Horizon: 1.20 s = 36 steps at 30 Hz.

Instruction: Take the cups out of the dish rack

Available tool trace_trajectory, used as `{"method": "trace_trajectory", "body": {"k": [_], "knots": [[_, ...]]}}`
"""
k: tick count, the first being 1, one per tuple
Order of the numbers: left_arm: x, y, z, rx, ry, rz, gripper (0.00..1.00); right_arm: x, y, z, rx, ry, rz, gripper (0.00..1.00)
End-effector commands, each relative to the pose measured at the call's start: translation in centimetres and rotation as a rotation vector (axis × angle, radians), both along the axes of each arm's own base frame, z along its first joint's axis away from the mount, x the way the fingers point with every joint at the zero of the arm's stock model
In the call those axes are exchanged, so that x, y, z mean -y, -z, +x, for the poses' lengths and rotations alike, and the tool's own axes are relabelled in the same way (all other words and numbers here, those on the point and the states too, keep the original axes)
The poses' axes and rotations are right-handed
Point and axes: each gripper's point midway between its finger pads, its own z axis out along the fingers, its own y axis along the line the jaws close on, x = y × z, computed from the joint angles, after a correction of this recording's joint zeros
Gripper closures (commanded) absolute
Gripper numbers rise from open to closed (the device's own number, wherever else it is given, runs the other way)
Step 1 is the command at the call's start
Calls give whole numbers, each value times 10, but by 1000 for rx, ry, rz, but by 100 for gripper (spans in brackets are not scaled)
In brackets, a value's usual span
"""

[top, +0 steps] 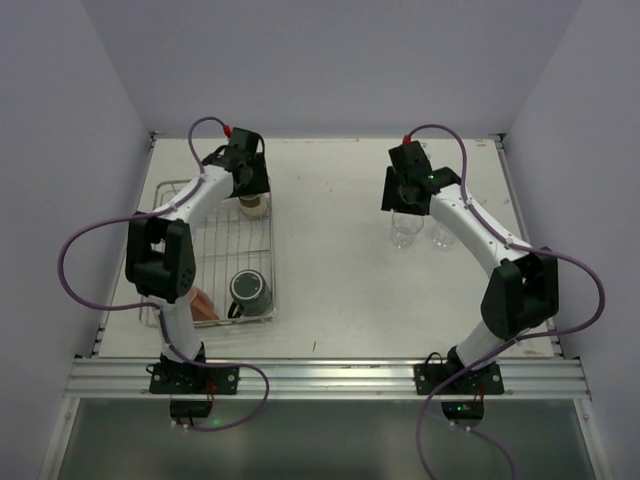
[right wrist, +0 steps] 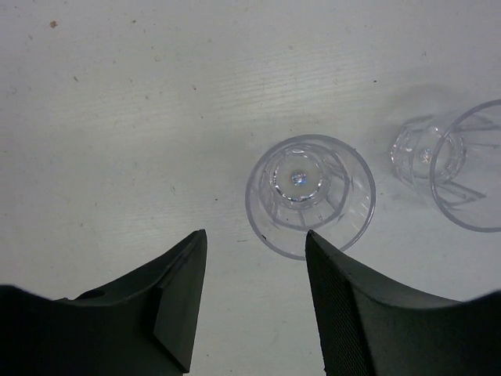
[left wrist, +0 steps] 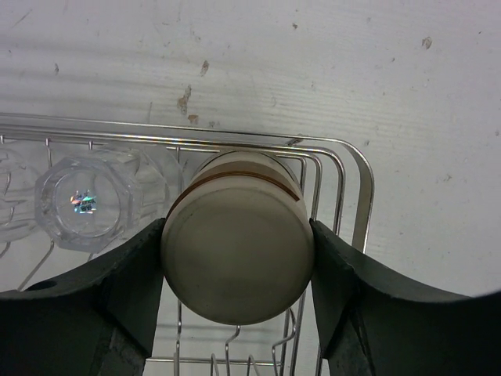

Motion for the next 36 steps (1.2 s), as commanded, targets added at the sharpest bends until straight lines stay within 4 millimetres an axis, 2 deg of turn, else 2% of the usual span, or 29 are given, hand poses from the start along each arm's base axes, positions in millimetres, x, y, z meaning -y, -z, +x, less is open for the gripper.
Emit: {"method": "trace_trajectory", "body": {"k": [1, 2, 3, 5, 6, 8, 9, 10, 11, 12, 13, 14, 15, 16, 17, 18, 19, 20, 21, 22, 23, 24, 25, 26, 27, 29, 30, 36], "knots": [[-2, -68, 3, 166, 0, -40, 100, -4, -38, -1, 87, -13, 41, 43], [-3, -77, 1, 185, 0, -45, 100, -6, -41, -2, 91, -18, 48, 42], [-4, -94, -4, 221, 2, -57, 100, -9, -44, -3, 90, -28, 64, 39], [-3, -112, -10, 259, 7, -72, 100, -16, -52, -4, 104, -46, 103, 38], [-3, -132, -17, 300, 17, -94, 100, -19, -55, -4, 108, -57, 126, 36], [-2, -152, -24, 347, 32, -121, 100, -39, -60, -8, 98, -126, 215, 34], [3, -173, -33, 394, 60, -158, 100, -50, -66, -8, 108, -163, 264, 33], [6, -180, -38, 422, 76, -180, 100, -70, -70, -17, 79, -246, 356, 31], [8, -188, -43, 442, 84, -204, 100, -81, -73, -19, 73, -275, 412, 31], [15, -207, -55, 488, 131, -253, 100, -93, -82, -19, 92, -315, 472, 31], [21, -211, -59, 515, 159, -289, 100, -110, -87, -30, 64, -389, 561, 30], [31, -228, -73, 556, 222, -350, 100, -118, -95, -34, 62, -411, 624, 30], [37, -233, -79, 575, 251, -383, 100, -128, -107, -32, 96, -450, 677, 30], [44, -247, -82, 630, 278, -434, 100, -135, -111, -36, 93, -479, 720, 30], [49, -234, -89, 617, 301, -466, 100, -145, -120, -45, 72, -522, 797, 31], [58, -245, -104, 642, 363, -521, 100, -152, -133, -45, 102, -561, 844, 31], [65, -255, -108, 684, 387, -578, 100, -156, -138, -49, 98, -589, 884, 31], [69, -246, -116, 674, 404, -613, 100, -163, -150, -59, 71, -631, 968, 31], [78, -244, -125, 666, 454, -661, 100, -168, -166, -58, 125, -681, 1014, 31], [83, -259, -129, 724, 479, -725, 100, -169, -165, -62, 117, -693, 1054, 31], [88, -246, -139, 701, 509, -760, 100, -171, -173, -65, 96, -688, 1123, 32], [91, -256, -142, 753, 540, -789, 100, -175, -182, -71, 127, -767, 1179, 32], [94, -255, -147, 749, 547, -834, 100, -173, -185, -72, 127, -780, 1219, 33], [97, -245, -154, 736, 564, -859, 100, -175, -190, -76, 73, -758, 1300, 34], [98, -251, -157, 772, 587, -876, 100, -175, -197, -83, 104, -842, 1341, 35], [100, -251, -165, 777, 601, -919, 100, -178, -197, -83, 29, -815, 1434, 36], [101, -247, -166, 784, 609, -932, 100, -177, -201, -88, 68, -867, 1456, 37], [105, -243, -170, 777, 628, -968, 100, -178, -200, -89, 25, -875, 1534, 38]]}}
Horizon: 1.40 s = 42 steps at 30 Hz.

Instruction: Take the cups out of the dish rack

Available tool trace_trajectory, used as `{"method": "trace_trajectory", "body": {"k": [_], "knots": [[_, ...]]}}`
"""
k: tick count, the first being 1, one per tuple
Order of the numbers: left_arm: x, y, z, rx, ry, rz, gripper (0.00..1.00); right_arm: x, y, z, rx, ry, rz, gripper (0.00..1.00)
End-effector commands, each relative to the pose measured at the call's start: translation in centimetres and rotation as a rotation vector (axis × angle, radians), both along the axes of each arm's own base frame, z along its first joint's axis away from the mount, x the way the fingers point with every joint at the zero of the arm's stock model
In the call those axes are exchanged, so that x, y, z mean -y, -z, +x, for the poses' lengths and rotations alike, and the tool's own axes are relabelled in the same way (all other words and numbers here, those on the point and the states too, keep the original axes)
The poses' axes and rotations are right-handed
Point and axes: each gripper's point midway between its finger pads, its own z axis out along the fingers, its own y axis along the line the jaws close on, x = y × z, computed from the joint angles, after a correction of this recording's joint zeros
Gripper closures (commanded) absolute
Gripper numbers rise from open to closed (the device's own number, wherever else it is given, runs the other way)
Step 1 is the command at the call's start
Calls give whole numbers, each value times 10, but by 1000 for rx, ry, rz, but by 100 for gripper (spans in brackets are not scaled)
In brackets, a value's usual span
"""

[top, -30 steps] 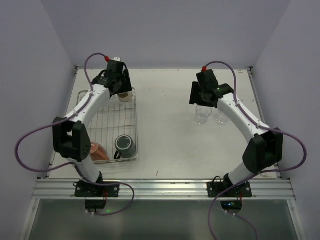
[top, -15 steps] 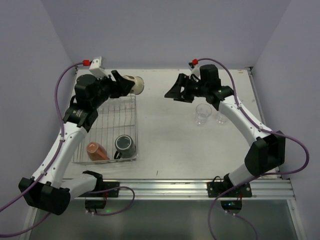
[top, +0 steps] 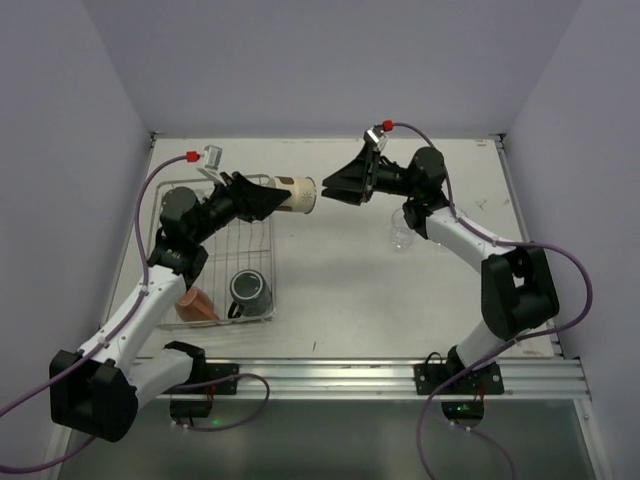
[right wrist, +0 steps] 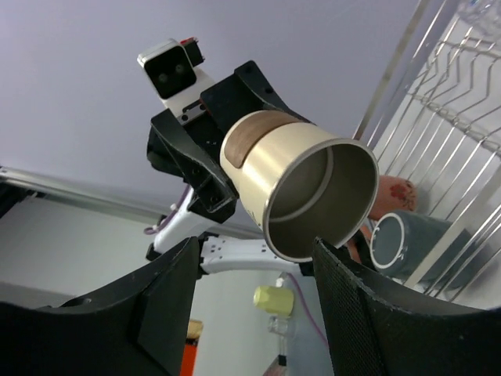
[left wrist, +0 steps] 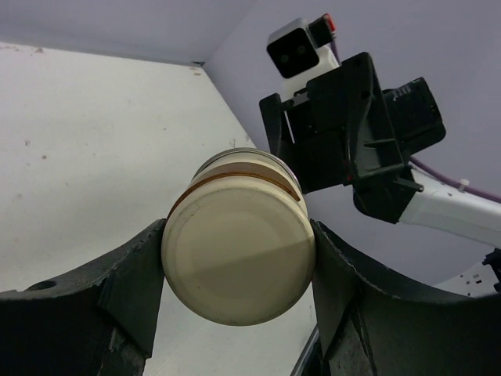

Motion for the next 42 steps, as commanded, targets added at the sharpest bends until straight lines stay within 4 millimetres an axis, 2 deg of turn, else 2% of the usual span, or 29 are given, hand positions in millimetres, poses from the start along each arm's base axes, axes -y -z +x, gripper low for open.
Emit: {"method": "trace_trajectory", "body": {"k": [1, 6, 13, 20, 23, 26, 27, 30, 33, 36, 37, 39, 40, 41, 42], "knots": [[3, -44, -15, 152, 58, -80, 100, 5, -31, -21, 80, -90, 96, 38], [6, -45, -18, 157, 77, -102, 100, 2, -29, -21, 73, -105, 100, 38], [10, -36, -22, 137, 117, -146, 100, -11, -36, -26, 63, -155, 129, 42], [15, -42, -27, 163, 162, -158, 100, -18, -42, -24, 62, -178, 157, 49], [17, -38, -28, 156, 176, -160, 100, -22, -47, -24, 63, -189, 169, 56], [20, -35, -29, 147, 198, -166, 100, -23, -47, -23, 61, -191, 171, 72], [21, -33, -29, 142, 201, -166, 100, -24, -46, -22, 58, -192, 169, 81], [23, -29, -29, 135, 213, -163, 100, -25, -42, -20, 49, -193, 166, 100], [25, -28, -29, 134, 232, -156, 100, -25, -41, -20, 54, -194, 163, 100], [24, -24, -24, 126, 221, -96, 28, -23, -39, -21, 61, -187, 159, 100], [20, -19, -15, 67, 171, -65, 0, -21, -35, -19, 52, -179, 153, 100], [7, -22, -5, 114, 69, 15, 0, -18, -32, -19, 64, -171, 142, 100], [1, -16, -3, 88, 36, 45, 0, -16, -24, -15, 37, -154, 123, 100], [-7, -28, -1, 139, -12, 83, 0, -14, -18, -12, 67, -138, 105, 100], [-13, -28, 2, 139, -51, 108, 0, -12, -19, -14, 81, -128, 92, 100]]}}
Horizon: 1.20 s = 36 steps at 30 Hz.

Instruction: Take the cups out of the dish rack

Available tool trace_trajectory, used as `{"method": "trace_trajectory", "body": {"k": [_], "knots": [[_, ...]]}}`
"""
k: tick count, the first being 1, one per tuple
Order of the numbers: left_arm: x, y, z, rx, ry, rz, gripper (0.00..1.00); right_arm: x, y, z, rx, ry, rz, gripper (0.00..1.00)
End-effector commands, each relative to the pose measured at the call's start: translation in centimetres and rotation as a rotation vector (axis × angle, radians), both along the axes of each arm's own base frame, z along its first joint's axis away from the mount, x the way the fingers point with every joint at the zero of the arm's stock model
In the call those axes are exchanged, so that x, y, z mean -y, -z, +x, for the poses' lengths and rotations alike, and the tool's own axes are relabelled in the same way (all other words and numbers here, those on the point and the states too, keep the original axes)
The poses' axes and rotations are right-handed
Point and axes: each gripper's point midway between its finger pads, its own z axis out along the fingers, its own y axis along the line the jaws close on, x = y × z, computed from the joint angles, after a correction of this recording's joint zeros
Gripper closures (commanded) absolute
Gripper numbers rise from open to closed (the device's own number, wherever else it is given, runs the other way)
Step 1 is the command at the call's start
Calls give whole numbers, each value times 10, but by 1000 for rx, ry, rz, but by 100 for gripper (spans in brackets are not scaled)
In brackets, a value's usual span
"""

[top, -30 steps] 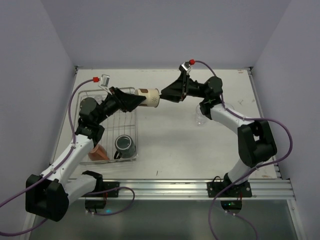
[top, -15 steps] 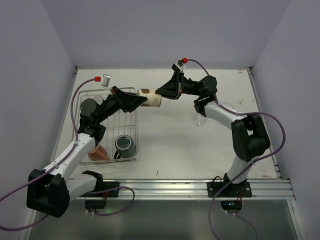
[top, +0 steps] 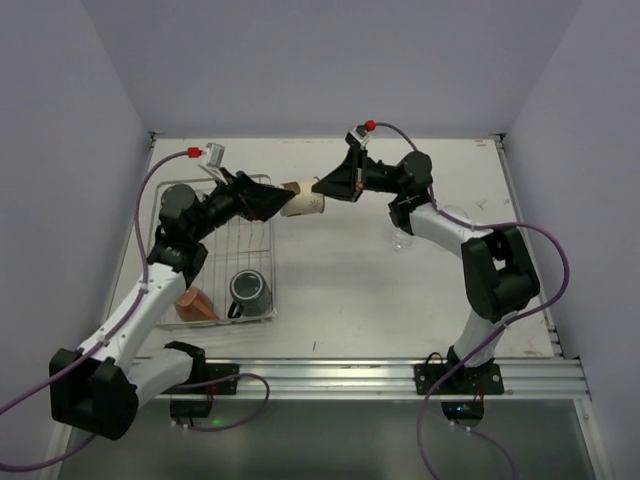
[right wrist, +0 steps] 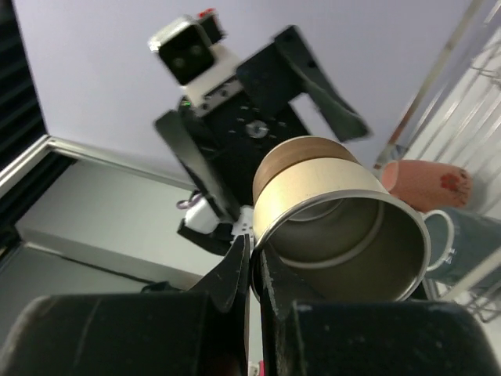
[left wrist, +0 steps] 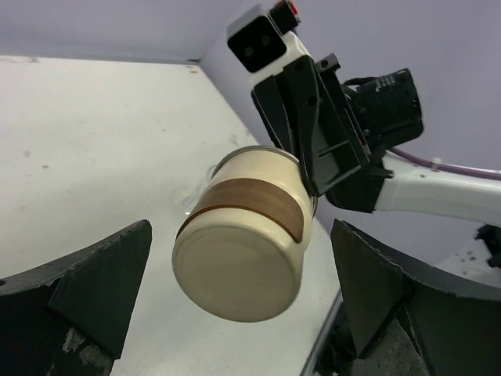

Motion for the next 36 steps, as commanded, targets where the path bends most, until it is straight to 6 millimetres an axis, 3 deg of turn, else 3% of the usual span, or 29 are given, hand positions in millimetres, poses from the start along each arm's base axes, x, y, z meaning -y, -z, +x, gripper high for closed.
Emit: {"method": "trace_trajectory", "body": {"k": [1, 2, 3, 5, 6, 7, 8, 9, 12, 18, 23, 27, 36], "knots": [[-35, -12, 13, 48, -211, 160, 0, 12, 5, 3, 71, 59, -56, 100], [-44, -24, 17, 56, -270, 176, 0, 13, 11, 7, 128, 91, -79, 100], [-62, -8, 24, -26, -373, 231, 0, 14, 20, 8, 67, 103, -135, 100], [-83, -9, 29, -47, -488, 277, 0, 16, 30, 15, 166, 151, -212, 100], [-103, -13, 35, -62, -604, 298, 0, 19, 51, 24, 69, 204, -317, 100], [-114, -6, 34, -92, -654, 337, 0, 21, 46, 29, 106, 249, -364, 100], [-124, -10, 35, -99, -709, 348, 0, 26, 56, 36, 177, 285, -433, 100], [-144, -1, 35, -145, -809, 389, 0, 34, 72, 44, 117, 347, -539, 100], [-174, 14, 35, -259, -969, 471, 0, 58, 102, 61, 123, 462, -784, 100], [-188, 57, 50, -438, -1028, 629, 0, 88, 154, 67, 136, 531, -1113, 100], [-188, 83, 69, -522, -1009, 704, 0, 95, 177, 66, 173, 559, -1294, 100], [-185, 93, 82, -543, -988, 710, 0, 98, 199, 65, 179, 545, -1403, 100], [-178, 113, 101, -570, -917, 710, 1, 109, 226, 66, 226, 557, -1641, 100]]}}
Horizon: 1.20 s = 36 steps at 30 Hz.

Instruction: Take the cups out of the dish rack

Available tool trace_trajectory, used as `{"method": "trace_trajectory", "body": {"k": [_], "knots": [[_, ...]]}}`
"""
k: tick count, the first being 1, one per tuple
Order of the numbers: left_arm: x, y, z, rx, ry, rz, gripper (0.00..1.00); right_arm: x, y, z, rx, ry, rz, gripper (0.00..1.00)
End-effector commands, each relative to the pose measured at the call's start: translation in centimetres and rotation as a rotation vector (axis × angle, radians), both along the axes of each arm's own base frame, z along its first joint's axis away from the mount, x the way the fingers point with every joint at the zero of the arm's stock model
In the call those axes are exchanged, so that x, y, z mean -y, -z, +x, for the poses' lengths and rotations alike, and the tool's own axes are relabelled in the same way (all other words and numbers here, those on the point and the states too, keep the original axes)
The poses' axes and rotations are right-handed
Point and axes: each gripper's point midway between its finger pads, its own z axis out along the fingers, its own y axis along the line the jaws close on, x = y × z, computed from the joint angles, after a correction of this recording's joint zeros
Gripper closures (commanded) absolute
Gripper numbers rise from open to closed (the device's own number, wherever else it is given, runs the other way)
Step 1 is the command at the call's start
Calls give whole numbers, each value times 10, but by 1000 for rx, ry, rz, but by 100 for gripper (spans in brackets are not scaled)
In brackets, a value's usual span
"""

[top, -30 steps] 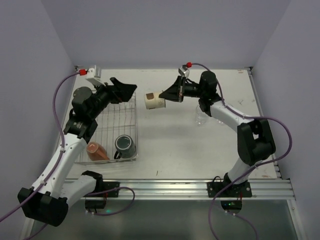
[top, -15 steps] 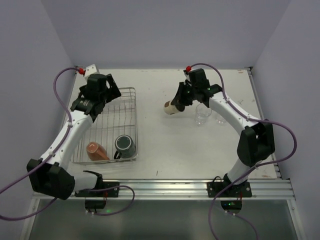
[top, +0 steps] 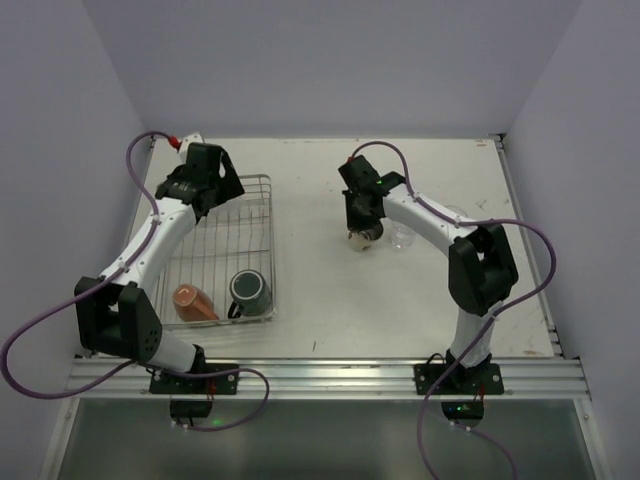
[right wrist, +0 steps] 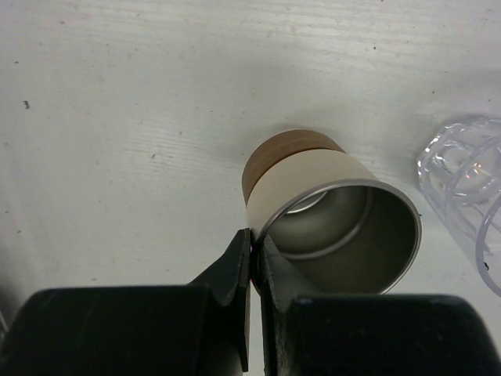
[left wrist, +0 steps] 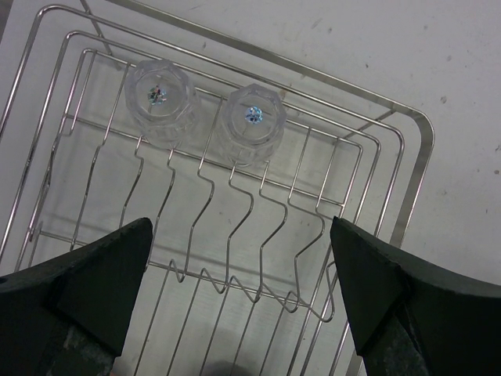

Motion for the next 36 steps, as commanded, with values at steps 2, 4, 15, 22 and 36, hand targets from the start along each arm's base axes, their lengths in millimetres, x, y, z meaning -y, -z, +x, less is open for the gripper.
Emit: {"method": "trace_trajectory", "body": {"k": [2, 4, 15, 22, 36], "knots": [[-1, -10, 18, 40, 31, -17, 1, 12, -8, 12, 65, 20, -139, 100], [1, -5, 22, 36, 56, -36, 1, 11, -5, 13, 61, 15, -160, 100], [2, 13, 42, -5, 103, -57, 1, 5, -6, 22, 79, 16, -175, 71], [-2, 32, 54, -49, 96, -43, 0, 1, -30, 21, 122, 4, -127, 48], [-10, 61, 79, -94, 64, -10, 4, 9, -96, -6, 245, -9, -1, 46]]}}
